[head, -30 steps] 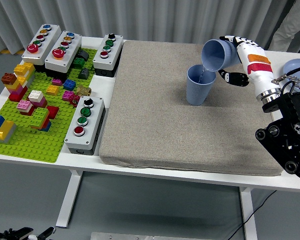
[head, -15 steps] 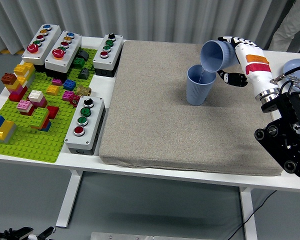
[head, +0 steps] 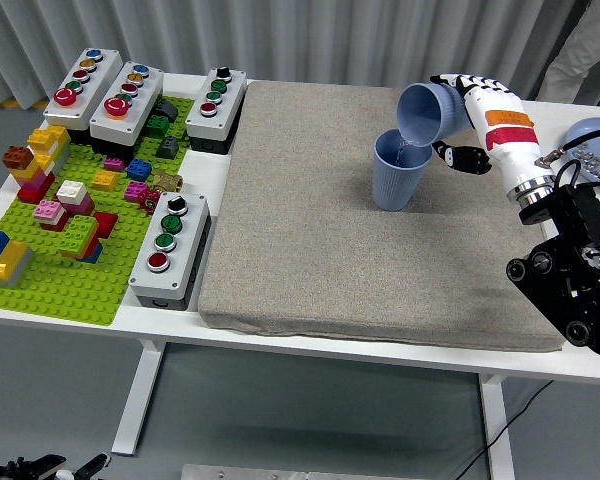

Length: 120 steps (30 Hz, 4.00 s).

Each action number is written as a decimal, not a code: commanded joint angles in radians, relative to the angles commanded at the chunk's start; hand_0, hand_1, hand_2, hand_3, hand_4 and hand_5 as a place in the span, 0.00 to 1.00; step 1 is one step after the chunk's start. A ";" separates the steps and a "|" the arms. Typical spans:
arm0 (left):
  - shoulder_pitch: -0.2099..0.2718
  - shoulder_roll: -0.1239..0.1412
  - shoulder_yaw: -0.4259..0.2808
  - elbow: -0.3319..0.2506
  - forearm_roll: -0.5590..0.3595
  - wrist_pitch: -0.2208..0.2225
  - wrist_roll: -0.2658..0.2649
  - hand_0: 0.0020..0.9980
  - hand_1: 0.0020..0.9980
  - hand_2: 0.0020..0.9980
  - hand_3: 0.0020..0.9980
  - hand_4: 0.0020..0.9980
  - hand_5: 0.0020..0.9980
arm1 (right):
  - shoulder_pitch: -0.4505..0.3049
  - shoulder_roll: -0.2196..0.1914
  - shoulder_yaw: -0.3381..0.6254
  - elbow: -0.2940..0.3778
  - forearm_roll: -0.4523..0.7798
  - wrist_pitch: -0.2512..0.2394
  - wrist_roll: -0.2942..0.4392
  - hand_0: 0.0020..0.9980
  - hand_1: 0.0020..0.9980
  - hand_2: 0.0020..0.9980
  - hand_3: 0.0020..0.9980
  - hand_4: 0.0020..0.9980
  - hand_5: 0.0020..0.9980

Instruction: Pick cup pour cup place

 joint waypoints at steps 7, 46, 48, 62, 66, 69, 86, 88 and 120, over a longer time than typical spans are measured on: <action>0.005 0.000 -0.004 0.000 0.006 -0.001 0.002 0.77 0.77 0.83 0.68 0.51 1.00 | 0.008 -0.006 -0.027 -0.005 -0.015 -0.022 -0.003 0.86 0.75 0.61 0.62 0.76 0.11; -0.001 0.001 -0.002 0.000 0.000 0.001 0.001 0.77 0.77 0.83 0.68 0.51 1.00 | 0.070 -0.050 -0.168 -0.019 -0.050 -0.092 -0.031 0.87 0.76 0.61 0.62 0.76 0.10; -0.001 0.001 -0.004 0.000 0.002 0.001 0.001 0.77 0.77 0.83 0.68 0.51 1.00 | 0.075 -0.052 -0.177 -0.022 -0.057 -0.092 -0.037 0.87 0.76 0.61 0.62 0.76 0.10; 0.010 0.003 -0.004 0.000 0.005 0.000 0.003 0.77 0.77 0.83 0.68 0.51 1.00 | 0.111 -0.075 -0.261 -0.021 -0.086 -0.092 -0.055 0.88 0.76 0.62 0.61 0.76 0.09; 0.009 0.003 -0.002 0.000 0.004 0.001 0.002 0.77 0.77 0.83 0.68 0.51 1.00 | 0.117 -0.077 -0.264 -0.021 -0.088 -0.092 -0.058 0.88 0.76 0.62 0.61 0.76 0.09; 0.007 0.004 -0.002 0.000 0.004 0.000 0.002 0.77 0.77 0.83 0.68 0.51 1.00 | 0.119 -0.079 -0.263 -0.019 -0.090 -0.092 -0.060 0.88 0.76 0.62 0.61 0.76 0.09; 0.003 0.002 -0.004 0.000 0.004 0.000 0.002 0.77 0.77 0.83 0.68 0.51 1.00 | 0.098 -0.090 -0.169 0.042 0.128 -0.038 -0.039 0.88 0.76 0.62 0.61 0.76 0.08; 0.003 0.001 -0.004 0.000 0.005 -0.001 0.002 0.77 0.77 0.83 0.68 0.51 1.00 | 0.093 -0.088 -0.162 0.051 0.179 -0.027 -0.046 0.88 0.76 0.62 0.61 0.76 0.08; 0.021 -0.008 -0.005 0.000 0.025 -0.004 0.003 0.77 0.77 0.83 0.68 0.51 1.00 | -0.133 -0.029 0.181 0.124 0.833 0.124 -0.170 0.88 0.77 0.63 0.61 0.76 0.09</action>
